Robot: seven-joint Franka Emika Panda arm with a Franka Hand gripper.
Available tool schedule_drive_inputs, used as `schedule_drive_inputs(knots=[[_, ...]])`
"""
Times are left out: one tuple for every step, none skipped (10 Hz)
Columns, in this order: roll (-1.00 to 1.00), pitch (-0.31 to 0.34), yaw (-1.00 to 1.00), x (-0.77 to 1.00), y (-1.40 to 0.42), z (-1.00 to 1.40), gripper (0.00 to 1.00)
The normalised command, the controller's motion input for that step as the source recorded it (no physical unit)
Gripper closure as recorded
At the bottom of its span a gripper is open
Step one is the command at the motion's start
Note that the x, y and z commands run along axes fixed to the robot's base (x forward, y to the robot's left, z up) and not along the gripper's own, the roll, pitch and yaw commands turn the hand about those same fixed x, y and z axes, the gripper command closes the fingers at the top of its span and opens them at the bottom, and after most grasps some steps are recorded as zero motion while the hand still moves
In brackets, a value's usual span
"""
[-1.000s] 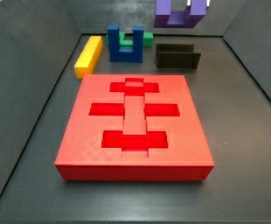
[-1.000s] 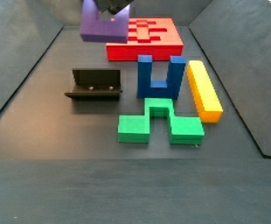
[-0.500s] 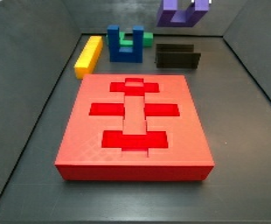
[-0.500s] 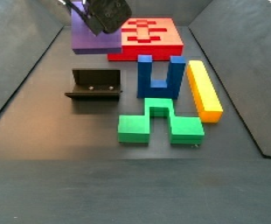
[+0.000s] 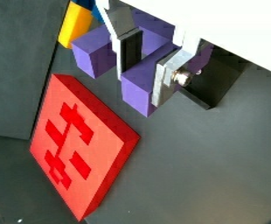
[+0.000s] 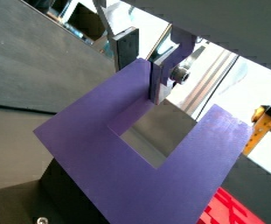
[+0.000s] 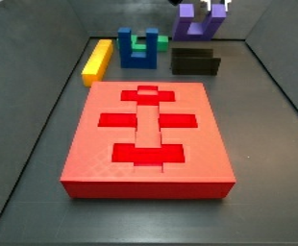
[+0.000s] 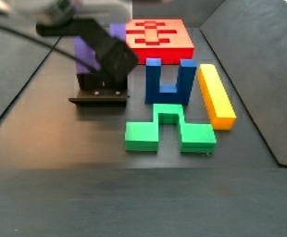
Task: Pick up the purple object. Move up. Place the purple object on the fixture. Regrasp the purple object. Move to above the board. Insert the purple object.
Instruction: Place the purple object on the fixture.
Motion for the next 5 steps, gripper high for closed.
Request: schedule_drive_inputs(knots=[[0.32, 0.189, -0.15, 0.42, -0.18, -0.15, 1.0], [0.91, 0.36, -0.22, 0.44, -0.21, -0.29, 1.0], [0.97, 0.354, -0.24, 0.43, -0.14, -0.23, 1.0], [0.9, 0.351, -0.31, 0.38, -0.11, -0.28, 1.0], [0.35, 0.28, -0.17, 0.27, -0.04, -0.2, 1.0]])
